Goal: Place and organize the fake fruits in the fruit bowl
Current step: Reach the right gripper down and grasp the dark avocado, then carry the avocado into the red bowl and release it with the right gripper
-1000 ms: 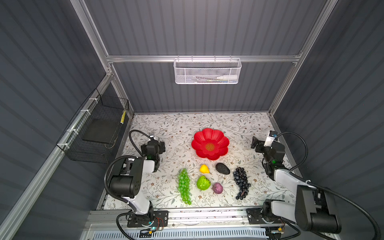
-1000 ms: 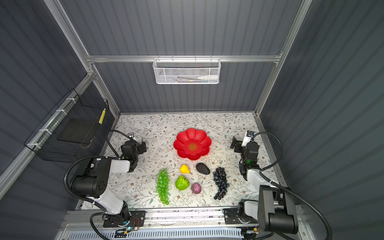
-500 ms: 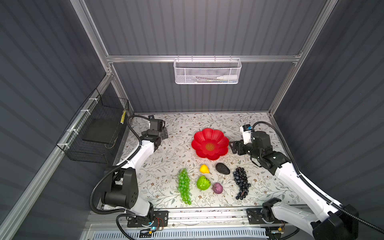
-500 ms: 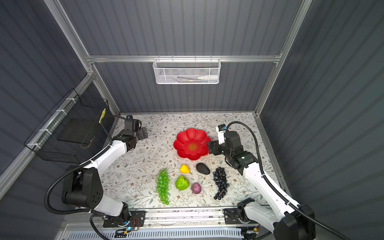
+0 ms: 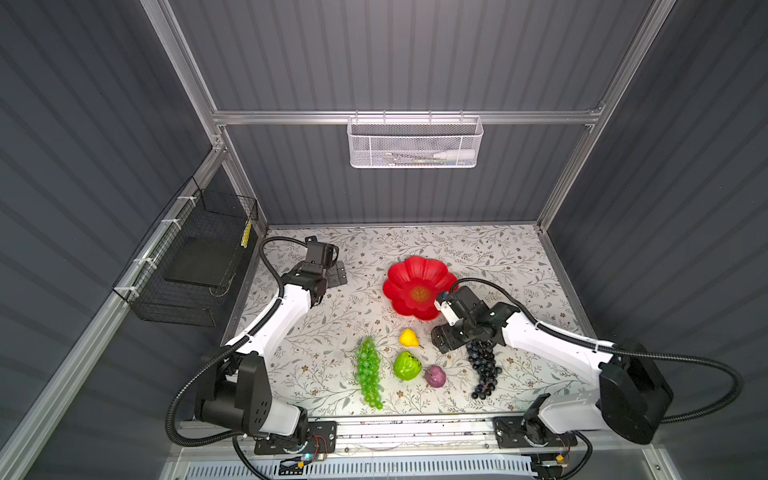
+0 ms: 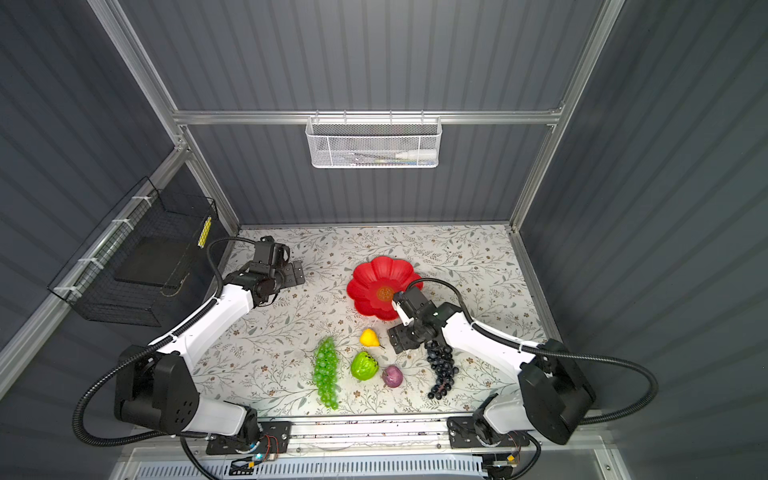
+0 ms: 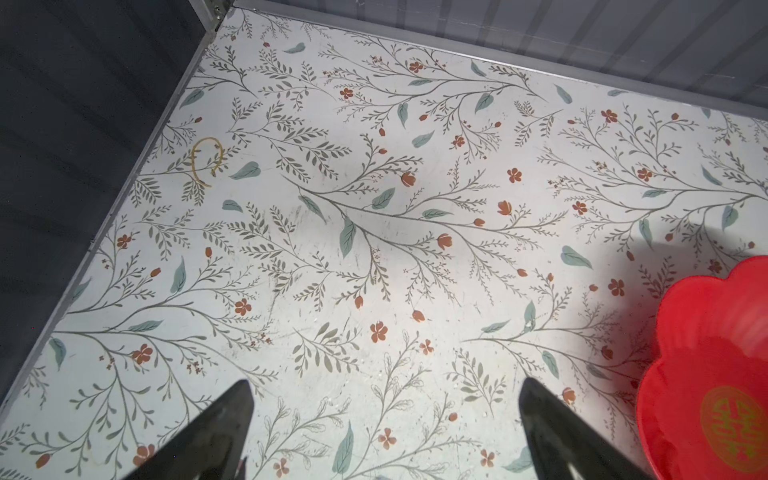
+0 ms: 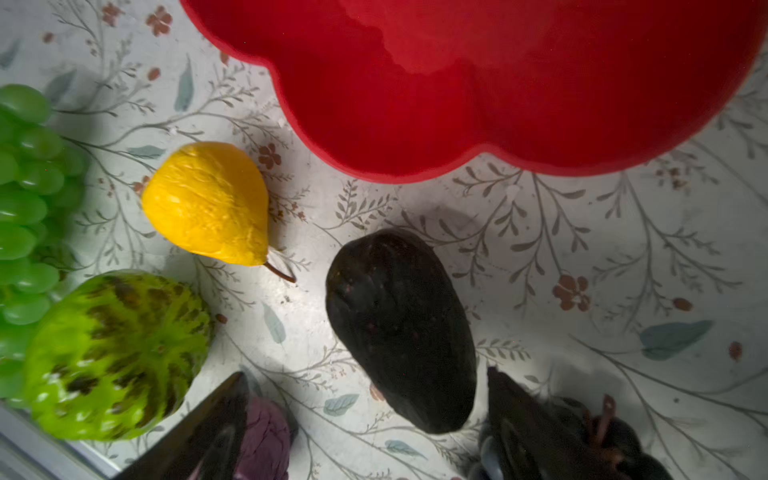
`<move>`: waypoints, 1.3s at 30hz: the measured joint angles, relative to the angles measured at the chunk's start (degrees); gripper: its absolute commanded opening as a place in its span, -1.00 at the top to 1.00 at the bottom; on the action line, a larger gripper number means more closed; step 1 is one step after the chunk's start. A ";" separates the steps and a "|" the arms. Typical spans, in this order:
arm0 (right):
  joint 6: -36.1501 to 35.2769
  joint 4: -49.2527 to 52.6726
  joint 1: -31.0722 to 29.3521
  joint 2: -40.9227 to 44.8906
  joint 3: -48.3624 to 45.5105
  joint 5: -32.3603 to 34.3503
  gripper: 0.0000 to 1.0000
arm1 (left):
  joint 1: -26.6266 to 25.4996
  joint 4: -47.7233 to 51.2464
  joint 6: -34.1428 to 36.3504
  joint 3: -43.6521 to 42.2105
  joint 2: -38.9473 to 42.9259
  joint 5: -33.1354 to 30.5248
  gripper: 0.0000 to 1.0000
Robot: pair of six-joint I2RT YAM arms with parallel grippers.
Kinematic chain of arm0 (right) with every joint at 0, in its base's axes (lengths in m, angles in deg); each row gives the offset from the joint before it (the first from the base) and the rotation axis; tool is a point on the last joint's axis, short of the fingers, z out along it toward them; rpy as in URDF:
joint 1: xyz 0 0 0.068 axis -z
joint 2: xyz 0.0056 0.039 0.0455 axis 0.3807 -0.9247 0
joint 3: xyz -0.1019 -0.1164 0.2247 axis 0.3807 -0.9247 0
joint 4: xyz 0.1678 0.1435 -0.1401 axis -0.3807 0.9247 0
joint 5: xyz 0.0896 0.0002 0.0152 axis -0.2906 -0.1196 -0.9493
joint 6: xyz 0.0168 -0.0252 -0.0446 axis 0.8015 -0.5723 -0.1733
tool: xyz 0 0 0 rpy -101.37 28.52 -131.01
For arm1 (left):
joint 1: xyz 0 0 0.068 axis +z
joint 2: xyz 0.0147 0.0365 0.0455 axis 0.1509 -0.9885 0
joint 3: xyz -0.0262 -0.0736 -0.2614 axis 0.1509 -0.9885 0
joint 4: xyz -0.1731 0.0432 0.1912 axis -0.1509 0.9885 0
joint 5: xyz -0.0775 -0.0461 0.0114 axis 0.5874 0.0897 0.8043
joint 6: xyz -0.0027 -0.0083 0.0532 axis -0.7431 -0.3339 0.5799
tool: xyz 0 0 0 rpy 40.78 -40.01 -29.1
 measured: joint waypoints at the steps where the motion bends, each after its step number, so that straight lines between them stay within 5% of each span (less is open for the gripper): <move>1: -0.07 -0.37 0.09 -1.22 0.02 0.33 -0.77 | 0.00 -0.02 -0.22 0.00 0.00 0.13 -1.00; 11: -0.07 -2.21 0.15 -7.21 1.18 0.70 -0.65 | 0.00 0.00 -0.90 0.00 0.00 0.90 -1.00; 26: 1.53 -5.62 0.13 -10.69 2.05 1.11 -0.20 | 0.00 0.87 -1.75 0.74 -0.02 1.42 -1.00; 39: 4.74 -2.43 0.13 3.19 -1.68 1.01 -0.05 | 0.00 3.30 -2.89 1.18 0.09 1.68 -1.00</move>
